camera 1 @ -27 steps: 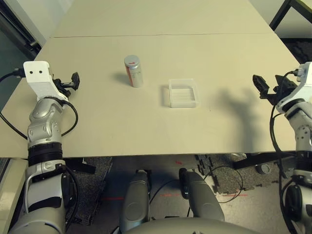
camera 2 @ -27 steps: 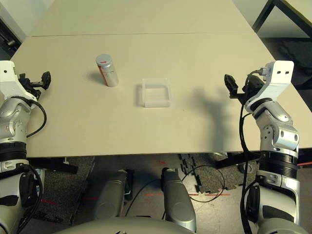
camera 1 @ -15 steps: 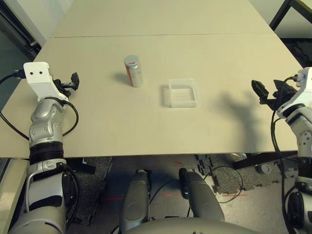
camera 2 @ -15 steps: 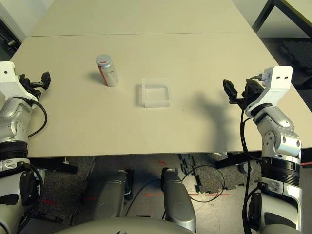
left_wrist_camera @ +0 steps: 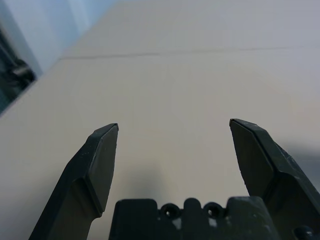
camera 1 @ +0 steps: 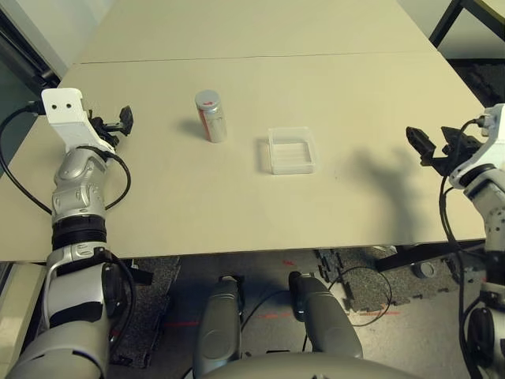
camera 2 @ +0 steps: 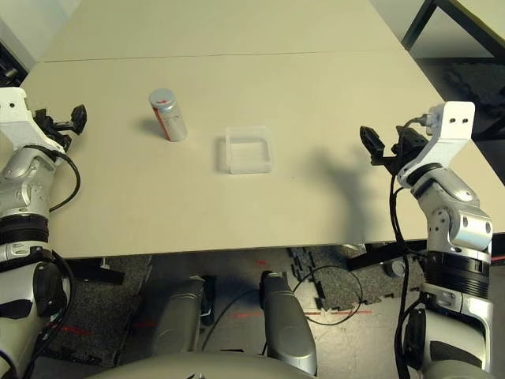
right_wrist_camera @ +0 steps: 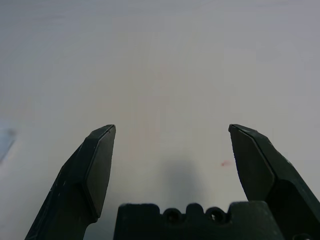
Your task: Pour the medicine from the bottle into the box.
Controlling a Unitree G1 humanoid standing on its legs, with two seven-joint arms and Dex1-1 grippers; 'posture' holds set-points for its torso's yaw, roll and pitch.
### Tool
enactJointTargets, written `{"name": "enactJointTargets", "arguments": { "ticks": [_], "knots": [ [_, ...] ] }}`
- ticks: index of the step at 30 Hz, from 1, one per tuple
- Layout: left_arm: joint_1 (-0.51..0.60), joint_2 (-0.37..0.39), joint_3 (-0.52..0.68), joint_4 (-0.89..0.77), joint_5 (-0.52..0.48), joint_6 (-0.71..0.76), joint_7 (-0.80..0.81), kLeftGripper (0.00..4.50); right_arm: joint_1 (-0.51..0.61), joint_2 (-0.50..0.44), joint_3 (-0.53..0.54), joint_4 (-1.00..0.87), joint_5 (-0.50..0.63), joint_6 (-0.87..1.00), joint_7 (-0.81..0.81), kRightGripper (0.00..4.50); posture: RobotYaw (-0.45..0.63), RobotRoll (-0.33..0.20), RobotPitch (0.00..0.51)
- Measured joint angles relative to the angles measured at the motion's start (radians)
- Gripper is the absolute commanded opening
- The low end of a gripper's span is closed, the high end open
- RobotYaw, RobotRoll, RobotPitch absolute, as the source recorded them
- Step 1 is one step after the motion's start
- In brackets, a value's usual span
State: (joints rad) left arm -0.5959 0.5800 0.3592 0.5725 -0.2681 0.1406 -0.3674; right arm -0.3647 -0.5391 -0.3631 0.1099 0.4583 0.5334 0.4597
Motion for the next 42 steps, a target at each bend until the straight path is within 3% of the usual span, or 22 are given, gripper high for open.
{"name": "enactJointTargets", "arguments": {
  "ticks": [6, 12, 21, 42],
  "knots": [
    [0.098, 0.074, -0.028, -0.113, -0.035, 0.096, -0.204, 4.46, -0.003, 0.010, 0.085, -0.014, 0.021, 0.015, 0.119, 4.50, 0.08, 0.000, 0.143],
    [0.125, 0.077, -0.047, -0.207, -0.084, 0.160, -0.322, 4.46, -0.037, 0.015, 0.154, 0.011, 0.018, -0.086, 0.256, 4.50, 0.08, 0.000, 0.123],
    [0.040, -0.003, -0.120, -0.210, -0.083, 0.167, -0.340, 4.46, -0.035, -0.017, 0.274, 0.024, -0.063, -0.149, 0.382, 4.50, 0.07, 0.000, 0.122],
    [-0.082, -0.121, -0.188, -0.076, -0.058, 0.133, -0.336, 4.46, 0.064, 0.010, 0.270, -0.141, 0.017, 0.025, 0.359, 4.50, 0.00, 0.000, 0.138]
  ]
}}
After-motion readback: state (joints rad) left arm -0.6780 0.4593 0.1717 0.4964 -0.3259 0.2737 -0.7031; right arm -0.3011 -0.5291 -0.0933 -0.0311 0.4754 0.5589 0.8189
